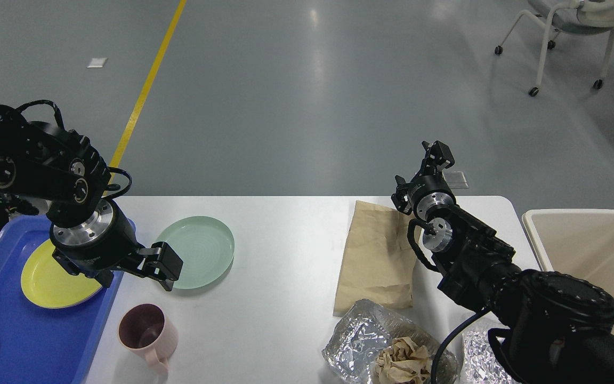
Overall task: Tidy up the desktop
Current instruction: 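Lower the left gripper toward the pink mug beside the blue tray, then grasp the pink mug with the left gripper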
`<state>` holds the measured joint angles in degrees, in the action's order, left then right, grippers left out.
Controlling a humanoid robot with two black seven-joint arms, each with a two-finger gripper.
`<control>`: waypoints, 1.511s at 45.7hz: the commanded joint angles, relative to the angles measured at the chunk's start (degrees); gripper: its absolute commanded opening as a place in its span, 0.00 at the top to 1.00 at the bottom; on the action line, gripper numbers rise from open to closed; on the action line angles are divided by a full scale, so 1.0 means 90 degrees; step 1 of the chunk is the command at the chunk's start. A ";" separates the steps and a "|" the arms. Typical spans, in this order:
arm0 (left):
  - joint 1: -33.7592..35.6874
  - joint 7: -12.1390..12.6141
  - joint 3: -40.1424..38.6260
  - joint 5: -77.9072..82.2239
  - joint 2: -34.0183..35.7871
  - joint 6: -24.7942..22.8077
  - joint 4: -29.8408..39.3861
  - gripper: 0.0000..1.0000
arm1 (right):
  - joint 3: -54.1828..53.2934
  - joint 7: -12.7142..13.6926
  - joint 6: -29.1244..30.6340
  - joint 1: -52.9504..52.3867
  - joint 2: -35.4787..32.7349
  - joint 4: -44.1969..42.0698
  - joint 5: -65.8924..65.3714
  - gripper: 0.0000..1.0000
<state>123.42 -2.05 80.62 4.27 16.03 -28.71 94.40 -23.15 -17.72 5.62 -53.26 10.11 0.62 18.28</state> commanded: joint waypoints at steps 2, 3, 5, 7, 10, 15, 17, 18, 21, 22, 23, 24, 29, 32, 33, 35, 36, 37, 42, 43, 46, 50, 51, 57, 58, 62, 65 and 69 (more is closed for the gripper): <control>-0.0304 0.0003 0.0221 -0.0015 0.0171 0.0065 -0.0332 0.00 | -0.0006 0.0006 0.0000 0.0000 0.0000 0.0000 0.0000 0.00; -0.0363 0.0003 0.0270 -0.0015 0.0201 0.0066 -0.0400 0.00 | 0.0004 -0.0004 0.0000 0.0000 0.0000 0.0000 0.0000 0.00; -0.0490 0.0013 0.0329 -0.0015 0.0240 0.0066 -0.0528 0.00 | -0.0006 -0.0004 0.0000 0.0000 0.0000 0.0000 0.0000 0.00; -0.0665 0.0032 0.0339 -0.0015 0.0289 0.0066 -0.0693 0.00 | 0.0004 -0.0004 0.0000 0.0000 0.0000 0.0000 0.0000 0.00; -0.0919 0.0052 0.0339 -0.0015 0.0338 0.0066 -0.0840 0.00 | 0.0004 -0.0004 0.0000 0.0000 0.0000 0.0000 0.0000 0.00; -0.1242 0.0159 0.0348 -0.0015 0.0386 0.0065 -0.0977 0.00 | 0.0004 -0.0004 0.0000 0.0000 0.0009 0.0000 0.0000 0.00; -0.1398 0.0227 0.0339 -0.0015 0.0396 0.0066 -0.1036 0.00 | 0.0004 -0.0004 0.0000 0.0000 0.0000 0.0000 0.0000 0.00; -0.1476 0.0257 0.0339 -0.0005 0.0406 0.0066 -0.1055 0.00 | 0.0004 -0.0004 0.0000 0.0000 0.0000 0.0000 0.0000 0.00; -0.1691 0.0306 0.0339 -0.0005 0.0406 0.0143 -0.1143 0.00 | -0.0006 -0.0004 0.0000 0.0000 0.0000 0.0000 0.0000 0.00; -0.1769 0.0306 0.0339 -0.0005 0.0406 0.0211 -0.1163 0.00 | -0.0006 0.0006 0.0000 0.0000 0.0000 0.0000 0.0000 0.00; -0.1847 0.0306 0.0339 0.0004 0.0406 0.0289 -0.1173 0.00 | -0.0006 -0.0004 0.0000 0.0000 0.0000 0.0000 0.0000 0.00; -0.1925 0.0306 0.0339 0.0014 0.0406 0.0367 -0.1182 0.00 | -0.0006 -0.0004 0.0000 0.0000 0.0009 0.0000 0.0000 0.00; -0.2306 0.0306 0.0339 0.0063 0.0406 0.0817 -0.1202 0.00 | -0.0006 -0.0004 0.0000 0.0000 0.0009 0.0000 0.0000 0.00; -0.2531 0.0306 0.0329 0.0073 0.0387 0.1070 -0.1202 0.00 | -0.0006 -0.0004 0.0000 0.0000 0.0000 0.0000 0.0000 0.00; -0.2599 0.0306 0.0329 0.0073 0.0377 0.1149 -0.1202 0.00 | -0.0006 -0.0004 0.0000 0.0000 0.0000 0.0000 0.0000 0.00; -0.2726 0.0306 0.0300 0.0073 0.0367 0.1344 -0.1212 0.00 | 0.0004 -0.0004 0.0000 0.0000 0.0000 0.0000 0.0000 0.00; -0.2804 0.0306 0.0290 0.0073 0.0357 0.1441 -0.1202 0.00 | -0.0006 0.0006 0.0000 0.0000 0.0009 0.0000 0.0000 0.00; -0.2863 0.0306 0.0271 0.0073 0.0357 0.1539 -0.1212 0.00 | 0.0004 -0.0004 0.0000 0.0000 0.0000 0.0000 0.0000 0.00; -0.3273 0.0286 0.0095 0.0073 0.0357 0.2203 -0.1212 0.00 | 0.0004 -0.0004 0.0000 0.0000 0.0000 0.0000 0.0000 0.00; -0.3332 0.0286 0.0027 0.0073 0.0357 0.2272 -0.1212 0.00 | 0.0004 -0.0004 0.0000 0.0000 0.0000 0.0000 0.0000 0.00; -0.3498 0.0286 -0.0149 0.0073 0.0357 0.2487 -0.1212 0.01 | 0.0004 0.0006 0.0000 0.0000 0.0000 0.0000 0.0000 0.00; -0.3674 0.0296 -0.0296 0.0073 0.0348 0.2643 -0.1221 0.01 | -0.0006 0.0006 0.0000 0.0000 0.0000 0.0000 0.0000 0.00; -0.3713 0.0296 -0.0315 0.0073 0.0347 0.2673 -0.1231 0.01 | -0.0006 0.0006 0.0000 0.0000 0.0009 0.0000 0.0000 0.00; -0.3898 0.0296 -0.0335 0.0073 0.0308 0.2770 -0.1368 0.10 | -0.0006 -0.0004 0.0000 0.0000 0.0009 0.0000 0.0000 0.00; -0.3928 0.0296 -0.0345 0.0073 0.0299 0.2790 -0.1387 0.14 | -0.0006 -0.0004 0.0000 0.0000 0.0000 0.0000 0.0000 0.00; -0.4103 0.0306 -0.0540 0.0073 0.0289 0.2907 -0.1426 0.36 | 0.0004 -0.0004 0.0000 0.0000 0.0000 0.0000 0.0000 0.00; -0.4259 0.0306 -0.0696 0.0073 0.0289 0.3053 -0.1436 0.47 | -0.0006 -0.0004 0.0000 0.0000 0.0000 0.0000 0.0000 0.00; -0.4367 0.0315 -0.0726 0.0073 0.0289 0.3181 -0.1427 0.60 | 0.0004 -0.0004 0.0000 0.0000 0.0000 0.0000 0.0000 0.00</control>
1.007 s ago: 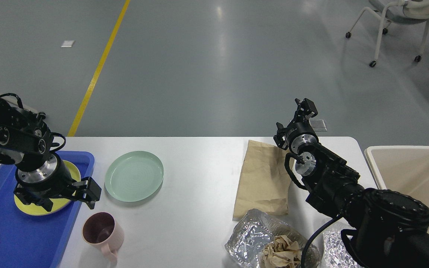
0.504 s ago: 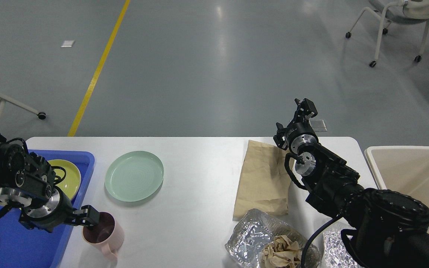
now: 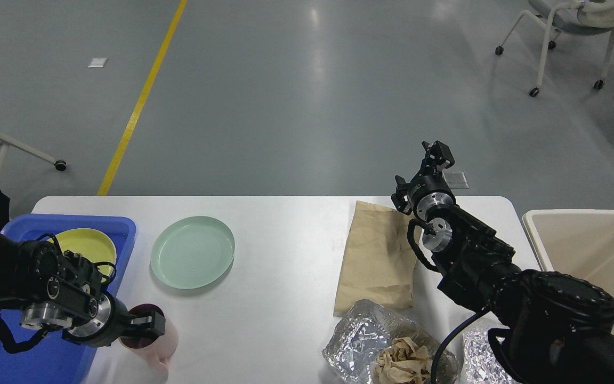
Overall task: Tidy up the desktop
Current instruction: 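Grasp the pink mug with the left gripper, then lift the pink mug and set it down on the blue tray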
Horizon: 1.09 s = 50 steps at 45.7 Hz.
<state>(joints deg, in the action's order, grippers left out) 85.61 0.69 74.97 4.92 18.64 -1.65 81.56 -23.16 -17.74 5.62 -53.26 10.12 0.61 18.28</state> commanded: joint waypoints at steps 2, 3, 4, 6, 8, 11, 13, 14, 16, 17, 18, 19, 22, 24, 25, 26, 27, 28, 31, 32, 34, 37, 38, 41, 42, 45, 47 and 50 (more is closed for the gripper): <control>-0.0195 0.0002 -0.0097 0.0000 -0.0001 0.0183 -0.0009 0.73 | -0.0004 0.0008 0.0000 -0.0001 0.0008 0.0000 0.0000 0.00; -0.0224 0.0002 -0.0097 0.0000 -0.0001 0.0193 -0.0009 0.78 | 0.0005 -0.0001 0.0000 -0.0001 -0.0002 0.0000 0.0000 0.00; -0.0234 0.0002 -0.0107 0.0000 -0.0001 0.0212 -0.0009 0.82 | 0.0006 -0.0002 0.0000 -0.0001 -0.0002 0.0000 0.0000 0.00; -0.0244 0.0002 -0.0107 0.0000 -0.0001 0.0261 0.0001 0.87 | -0.0004 0.0008 0.0000 -0.0001 -0.0002 0.0000 0.0000 0.00; -0.0244 0.0002 -0.0107 0.0000 -0.0001 0.0320 0.0001 0.89 | 0.0006 -0.0002 0.0000 -0.0001 -0.0002 0.0000 0.0000 0.00; -0.0244 0.0002 -0.0098 0.0000 -0.0001 0.0378 0.0001 0.93 | 0.0005 -0.0001 0.0000 -0.0001 0.0008 0.0000 0.0000 0.00; -0.0244 0.0011 -0.0088 0.0000 0.0009 0.0388 -0.0009 0.97 | -0.0004 -0.0001 0.0000 -0.0001 -0.0002 0.0000 0.0000 0.00; -0.0244 0.0011 -0.0088 0.0000 0.0009 0.0388 -0.0009 0.99 | 0.0005 0.0008 0.0000 -0.0001 -0.0002 0.0000 0.0000 0.00; -0.0244 0.0021 -0.0078 0.0000 0.0019 0.0408 0.0001 1.00 | -0.0004 -0.0002 0.0000 -0.0001 -0.0002 0.0000 0.0000 0.00; -0.0235 0.0021 -0.0078 0.0000 0.0019 0.0408 -0.0009 1.00 | 0.0005 -0.0002 0.0000 -0.0001 -0.0002 0.0000 0.0000 0.00; -0.0235 0.0021 -0.0078 0.0000 0.0028 0.0408 0.0001 1.00 | -0.0004 -0.0002 0.0000 -0.0001 -0.0002 0.0000 0.0000 0.00; -0.0235 0.0021 -0.0068 0.0000 0.0028 0.0408 0.0001 1.00 | -0.0004 -0.0002 0.0000 -0.0001 -0.0002 0.0000 0.0000 0.00; -0.0225 0.0021 -0.0068 0.0000 0.0048 0.0408 0.0001 1.00 | 0.0006 -0.0002 0.0000 -0.0001 -0.0002 0.0000 0.0000 0.00; -0.0205 0.0021 -0.0068 0.0000 0.0058 0.0408 0.0001 1.00 | 0.0006 -0.0002 0.0000 -0.0001 0.0008 0.0000 0.0000 0.00; -0.0186 0.0021 -0.0058 0.0000 0.0067 0.0398 0.0010 1.00 | 0.0006 -0.0002 0.0000 -0.0001 -0.0002 0.0000 0.0000 0.00; -0.0176 0.0021 -0.0068 0.0000 0.0077 0.0398 0.0010 1.00 | -0.0004 0.0008 0.0000 -0.0001 -0.0002 0.0000 0.0000 0.00; -0.0157 0.0021 -0.0068 0.0000 0.0087 0.0398 0.0020 1.00 | 0.0005 0.0008 0.0000 -0.0001 -0.0002 0.0000 0.0000 0.00; -0.0127 0.0021 -0.0058 0.0000 0.0097 0.0398 0.0020 1.00 | 0.0006 0.0008 0.0000 -0.0001 -0.0002 0.0000 0.0000 0.00; -0.0049 0.0021 -0.0058 0.0000 0.0106 0.0379 0.0040 1.00 | -0.0004 0.0008 0.0000 -0.0001 0.0008 0.0000 0.0000 0.00; -0.0001 0.0021 -0.0058 0.0000 0.0126 0.0359 0.0049 1.00 | 0.0005 -0.0001 0.0000 -0.0001 -0.0002 0.0000 0.0000 0.00; 0.0097 0.0021 -0.0058 0.0000 0.0204 0.0320 0.0088 1.00 | 0.0006 -0.0002 0.0000 -0.0001 -0.0002 0.0000 0.0000 0.00; 0.0321 0.0021 -0.0097 0.0000 0.0448 0.0252 0.0273 1.00 | -0.0004 -0.0002 0.0000 -0.0001 -0.0002 0.0000 0.0000 0.00; 0.0409 0.0031 -0.0097 0.0000 0.0497 0.0223 0.0342 1.00 | 0.0005 0.0008 0.0000 -0.0001 -0.0002 0.0000 0.0000 0.00; 0.0731 0.0041 -0.0097 0.0000 0.0604 0.0018 0.0527 1.00 | -0.0004 0.0008 0.0000 -0.0001 -0.0002 0.0000 0.0000 0.00; 0.0848 0.0060 -0.0097 0.0010 0.0643 -0.0099 0.0596 1.00 | -0.0004 0.0008 0.0000 -0.0001 0.0008 0.0000 0.0000 0.00; 0.1248 0.0148 -0.0097 0.0010 0.0789 -0.0586 0.0752 1.00 | -0.0004 0.0008 0.0000 -0.0001 -0.0002 0.0000 0.0000 0.00; 0.1541 0.0236 -0.0078 0.0010 0.0916 -0.1016 0.0830 1.00 | 0.0005 -0.0002 0.0000 -0.0001 -0.0002 0.0000 0.0000 0.00; 0.2039 0.0333 -0.0029 0.0010 0.1053 -0.1816 0.0879 1.00 | 0.0006 -0.0001 0.0000 -0.0001 -0.0002 0.0000 0.0000 0.00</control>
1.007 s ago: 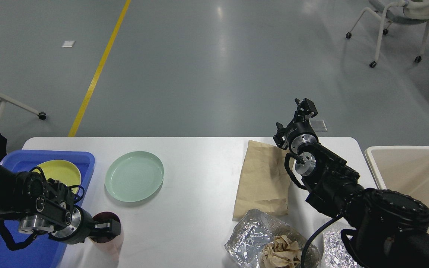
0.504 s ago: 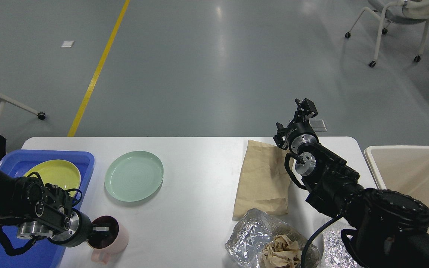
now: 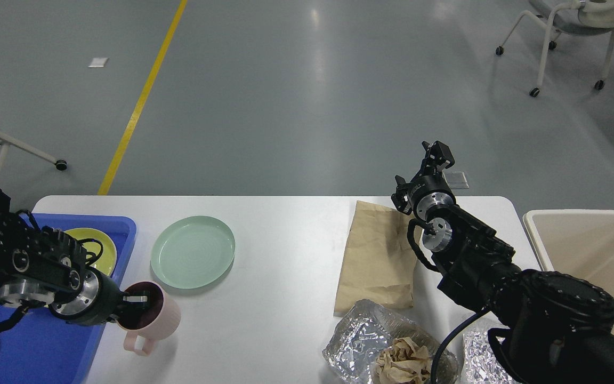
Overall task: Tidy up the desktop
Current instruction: 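Lift the pink mug and set it down on the blue tray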
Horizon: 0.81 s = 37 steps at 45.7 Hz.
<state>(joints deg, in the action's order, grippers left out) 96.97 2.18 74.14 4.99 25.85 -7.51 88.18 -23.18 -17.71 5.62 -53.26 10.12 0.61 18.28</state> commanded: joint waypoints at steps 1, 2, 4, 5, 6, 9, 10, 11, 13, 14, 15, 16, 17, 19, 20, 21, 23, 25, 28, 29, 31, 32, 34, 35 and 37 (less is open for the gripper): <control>0.0952 0.0187 0.0092 0.0002 0.0282 -0.1477 0.0144 1.00 | 0.0007 -0.0004 0.0000 0.0000 0.0008 0.0000 0.0000 0.00; 0.1137 0.0207 0.0122 0.0012 0.0311 -0.1789 0.0144 1.00 | 0.0007 -0.0004 0.0000 0.0000 -0.0002 0.0000 0.0000 0.00; 0.1528 0.0226 0.0229 0.0012 0.0360 -0.2482 0.0144 1.00 | 0.0007 0.0005 0.0000 0.0000 -0.0002 0.0000 0.0000 0.00; 0.1733 0.0226 0.0307 0.0012 0.0389 -0.2834 0.0144 1.00 | 0.0007 -0.0004 0.0000 0.0000 -0.0002 0.0000 0.0000 0.00; 0.1957 0.0226 0.0385 0.0022 0.0409 -0.3166 0.0144 1.00 | -0.0002 -0.0004 0.0000 0.0000 -0.0002 0.0000 0.0000 0.00; 0.2602 0.0226 0.0571 0.0041 0.0409 -0.4094 0.0144 1.00 | 0.0007 -0.0004 0.0000 0.0000 -0.0002 0.0000 0.0000 0.00; 0.2827 0.0236 0.0610 0.0041 0.0409 -0.4348 0.0144 1.00 | -0.0002 0.0005 0.0000 0.0000 -0.0002 0.0000 0.0000 0.00; 0.3012 0.0236 0.0659 0.0041 0.0409 -0.4602 0.0144 1.00 | 0.0007 0.0005 0.0000 0.0000 -0.0002 0.0000 0.0000 0.00; 0.3413 0.0236 0.0785 0.0051 0.0409 -0.5032 0.0144 1.00 | 0.0007 -0.0004 0.0000 0.0000 -0.0002 0.0000 0.0000 0.00; 0.3618 0.0236 0.0854 0.0051 0.0409 -0.5218 0.0144 1.00 | 0.0007 -0.0004 0.0000 0.0000 -0.0002 0.0000 0.0000 0.00; 0.3832 0.0236 0.0932 0.0051 0.0409 -0.5277 0.0144 1.00 | 0.0007 -0.0004 0.0000 0.0000 0.0008 0.0000 0.0000 0.00; 0.4047 0.0236 0.1010 0.0051 0.0409 -0.5277 0.0144 1.00 | 0.0007 -0.0004 0.0000 0.0000 0.0008 0.0000 0.0000 0.00; 0.4262 0.0236 0.1078 0.0051 0.0409 -0.5277 0.0144 1.00 | -0.0002 -0.0004 0.0000 0.0000 -0.0002 0.0000 0.0000 0.00; 0.4672 0.0236 0.1225 0.0061 0.0409 -0.5277 0.0144 1.00 | 0.0007 -0.0004 0.0000 0.0000 -0.0002 0.0000 0.0000 0.00; 0.4858 0.0236 0.1293 0.0071 0.0409 -0.5277 0.0144 1.00 | 0.0007 -0.0004 0.0000 0.0000 -0.0002 0.0000 0.0000 0.00; 0.5053 0.0236 0.1342 0.0090 0.0409 -0.5277 0.0144 1.00 | 0.0007 0.0005 0.0000 0.0000 -0.0002 0.0000 0.0000 0.00; 0.5415 0.0236 0.1411 0.0178 0.0419 -0.5277 0.0144 1.00 | -0.0002 -0.0004 0.0000 0.0000 -0.0002 0.0000 0.0000 0.00; 0.5737 0.0236 0.1431 0.0285 0.0438 -0.5277 0.0144 1.00 | 0.0007 -0.0004 0.0000 0.0000 -0.0002 0.0000 0.0000 0.00; 0.6226 0.0236 0.1440 0.0480 0.0584 -0.5277 0.0144 1.00 | 0.0007 -0.0004 0.0000 0.0000 0.0008 0.0000 0.0000 0.00; 0.6343 0.0236 0.1440 0.0539 0.0643 -0.5277 0.0144 1.00 | 0.0007 0.0005 0.0000 0.0000 0.0008 0.0000 0.0000 0.00; 0.6558 0.0236 0.1440 0.0627 0.0750 -0.5277 0.0144 1.00 | 0.0007 -0.0004 0.0000 0.0000 0.0008 0.0000 0.0000 0.00; 0.6666 0.0236 0.1440 0.0656 0.0790 -0.5277 0.0144 1.00 | 0.0007 -0.0004 0.0000 0.0000 -0.0002 0.0000 0.0000 0.00; 0.6832 0.0236 0.1440 0.0666 0.0848 -0.5277 0.0144 1.00 | 0.0007 -0.0004 0.0000 0.0000 -0.0002 0.0000 0.0000 0.00; 0.6891 0.0236 0.1440 0.0676 0.0858 -0.5277 0.0144 1.00 | 0.0007 -0.0004 0.0000 0.0000 -0.0002 0.0000 0.0000 0.00; 0.6959 0.0246 0.1440 0.0676 0.0868 -0.5277 0.0144 1.00 | 0.0007 -0.0004 0.0000 0.0000 -0.0002 0.0000 0.0000 0.00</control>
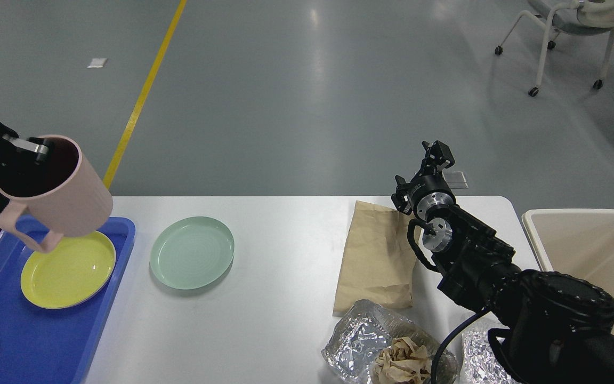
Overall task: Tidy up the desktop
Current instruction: 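Lift the pink mug and set it down on the blue tray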
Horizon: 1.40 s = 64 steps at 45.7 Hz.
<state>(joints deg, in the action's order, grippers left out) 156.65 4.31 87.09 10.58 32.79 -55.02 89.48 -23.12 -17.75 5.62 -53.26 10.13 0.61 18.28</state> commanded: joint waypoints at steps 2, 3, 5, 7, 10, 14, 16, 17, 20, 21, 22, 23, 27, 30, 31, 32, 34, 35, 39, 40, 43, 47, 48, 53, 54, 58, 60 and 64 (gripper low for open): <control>0.0329 0.0029 0.0011 0.0055 0.0097 0.0002 -0.0001 1.00 | 0.0001 -0.0001 0.0000 0.0000 -0.0002 0.0000 0.0000 0.00; 0.0309 0.0039 0.0011 0.0055 0.0097 0.0002 -0.0001 1.00 | 0.0001 -0.0001 0.0000 0.0000 -0.0002 0.0000 0.0000 0.00; 0.0241 0.0078 0.0020 0.0065 0.0088 0.0002 -0.0001 1.00 | 0.0001 -0.0001 0.0000 0.0000 -0.0002 0.0000 0.0000 0.00; 0.0163 0.0136 0.0020 0.0114 0.0088 0.0002 -0.0011 1.00 | 0.0001 0.0009 0.0000 0.0000 -0.0002 0.0000 0.0000 0.00; -0.0178 0.0186 0.0069 0.0260 0.0136 0.0002 -0.0020 1.00 | 0.0001 -0.0001 0.0000 0.0000 0.0007 0.0000 0.0000 0.00; -0.0793 0.0195 0.0128 0.0465 0.0224 0.0002 -0.0059 1.00 | -0.0009 0.0009 0.0000 0.0000 -0.0002 0.0000 0.0000 0.00; -0.1222 0.0195 0.0147 0.0524 0.0302 0.0002 -0.0089 1.00 | -0.0009 -0.0001 0.0000 0.0000 -0.0002 0.0000 0.0000 0.00; -0.1456 0.0195 0.0147 0.0543 0.0332 0.0002 -0.0108 1.00 | 0.0001 0.0009 0.0000 0.0000 -0.0002 0.0000 0.0000 0.00; -0.2149 0.0195 0.0157 0.0553 0.0390 0.0002 -0.0205 1.00 | -0.0009 -0.0001 0.0000 0.0000 -0.0002 0.0000 0.0000 0.00; -0.2384 0.0195 0.0157 0.0553 0.0400 0.0002 -0.0264 1.00 | -0.0009 0.0009 0.0000 0.0000 -0.0002 0.0000 0.0000 0.00; -0.2657 0.0205 0.0157 0.0563 0.0410 0.0203 -0.0313 1.00 | 0.0001 -0.0001 0.0000 0.0000 -0.0002 0.0000 0.0000 0.00; -0.2921 0.0205 0.0157 0.0553 0.0420 0.0408 -0.0381 1.00 | -0.0009 -0.0001 0.0000 0.0000 -0.0002 0.0000 0.0000 0.00; -0.3888 0.0186 0.0147 0.0553 0.0498 0.1248 -0.0654 1.00 | -0.0009 -0.0001 0.0000 0.0000 0.0008 0.0000 0.0000 0.00; -0.4455 0.0186 0.0138 0.0553 0.0537 0.1795 -0.0821 1.00 | -0.0009 -0.0001 0.0000 0.0000 0.0008 0.0000 0.0000 0.00; -0.4631 0.0186 0.0138 0.0553 0.0547 0.1971 -0.0860 1.00 | -0.0009 -0.0001 0.0000 0.0000 0.0008 0.0000 0.0000 0.00; -0.4797 0.0186 0.0138 0.0553 0.0547 0.2156 -0.0899 1.00 | -0.0009 -0.0001 0.0000 0.0000 -0.0002 0.0000 0.0000 0.00; -0.5061 0.0176 0.0128 0.0553 0.0566 0.2469 -0.0938 1.00 | 0.0001 -0.0001 0.0000 0.0000 -0.0002 0.0000 0.0000 0.00; -0.5313 0.0176 0.0128 0.0553 0.0595 0.2799 -0.0977 1.00 | 0.0001 -0.0001 0.0000 0.0000 0.0007 0.0000 0.0000 0.00; -0.5803 0.0176 0.0079 0.0553 0.0673 0.3436 -0.1075 1.00 | 0.0001 0.0009 0.0000 0.0000 -0.0002 0.0000 0.0000 0.00; -0.5939 0.0176 0.0060 0.0553 0.0693 0.3573 -0.1104 1.00 | 0.0001 -0.0001 0.0000 0.0000 -0.0002 0.0000 0.0000 0.00; -0.6389 0.0176 0.0011 0.0544 0.0752 0.4129 -0.1260 1.00 | 0.0001 -0.0001 0.0000 0.0000 -0.0002 0.0000 0.0000 0.00; -0.6789 0.0176 -0.0116 0.0544 0.0781 0.4481 -0.1446 0.99 | 0.0001 -0.0001 0.0000 0.0000 0.0008 0.0000 0.0000 0.00; -0.6887 0.0176 -0.0184 0.0534 0.0781 0.4540 -0.1485 0.99 | 0.0001 0.0009 0.0000 0.0000 -0.0002 0.0000 0.0000 0.00; -0.7366 0.0186 -0.0604 0.0534 0.0781 0.4736 -0.1670 0.98 | 0.0001 0.0009 0.0000 0.0000 0.0008 0.0000 0.0000 0.00; -0.7444 0.0186 -0.0692 0.0534 0.0791 0.4746 -0.1700 0.98 | -0.0009 0.0009 0.0000 0.0000 -0.0002 0.0000 0.0000 0.00; -0.7669 0.0195 -0.0956 0.0534 0.0791 0.4765 -0.1729 0.98 | 0.0001 -0.0001 0.0000 0.0000 -0.0002 0.0000 0.0000 0.00; -0.7737 0.0195 -0.1034 0.0534 0.0820 0.4765 -0.1729 0.98 | 0.0001 -0.0001 0.0000 0.0000 -0.0002 0.0000 0.0000 0.00; -0.7806 0.0195 -0.1103 0.0534 0.0898 0.4765 -0.1729 0.97 | 0.0001 -0.0001 0.0000 0.0000 0.0007 0.0000 0.0000 0.00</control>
<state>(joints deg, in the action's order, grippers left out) 87.56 6.01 78.40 15.37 40.12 -12.18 74.00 -23.13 -17.74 5.62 -53.27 10.15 0.61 18.28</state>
